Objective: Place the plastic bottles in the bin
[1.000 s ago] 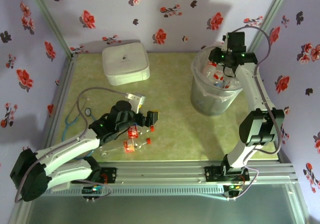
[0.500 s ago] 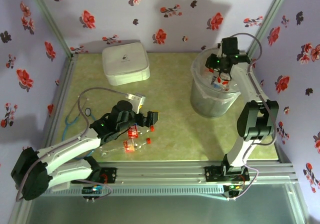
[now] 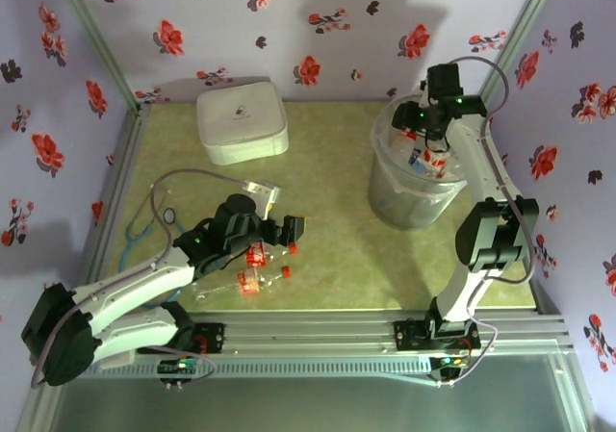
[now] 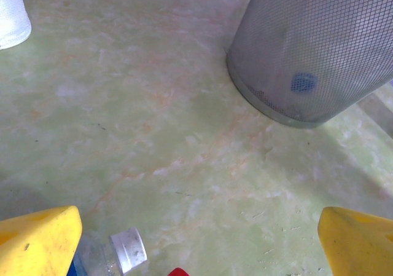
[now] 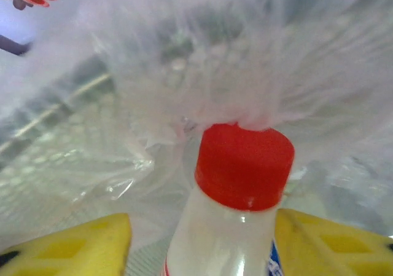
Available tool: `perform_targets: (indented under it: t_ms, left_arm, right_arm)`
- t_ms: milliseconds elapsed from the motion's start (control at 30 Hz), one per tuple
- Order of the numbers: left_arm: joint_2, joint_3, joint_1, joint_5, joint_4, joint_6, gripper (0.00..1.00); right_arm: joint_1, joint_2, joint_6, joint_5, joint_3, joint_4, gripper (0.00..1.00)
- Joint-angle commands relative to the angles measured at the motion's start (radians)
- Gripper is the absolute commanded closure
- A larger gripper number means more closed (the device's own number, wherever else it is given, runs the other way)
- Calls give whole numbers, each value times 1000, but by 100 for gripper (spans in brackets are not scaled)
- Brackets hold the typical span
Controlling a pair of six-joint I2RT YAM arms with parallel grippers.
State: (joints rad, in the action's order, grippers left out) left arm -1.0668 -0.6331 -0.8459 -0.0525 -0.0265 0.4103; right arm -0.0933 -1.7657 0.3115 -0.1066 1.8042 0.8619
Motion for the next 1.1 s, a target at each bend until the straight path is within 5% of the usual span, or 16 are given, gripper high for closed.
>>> perform_targets:
  t_ms: [0, 433, 633, 1067]
  left_arm:
    - [-1, -35, 8, -32, 39, 2, 1]
    - [2, -114, 17, -101, 253, 8, 0]
    - [-12, -215, 22, -152, 545, 52, 1]
    - [-224, -471, 22, -231, 1088, 116, 2]
  right_arm:
    - [11, 64, -34, 86, 70, 115, 29]
    - [23, 213, -50, 8, 81, 119, 21]
    - [21, 344, -37, -186, -54, 28, 21]
    - [-4, 589, 49, -323, -428, -105, 20]
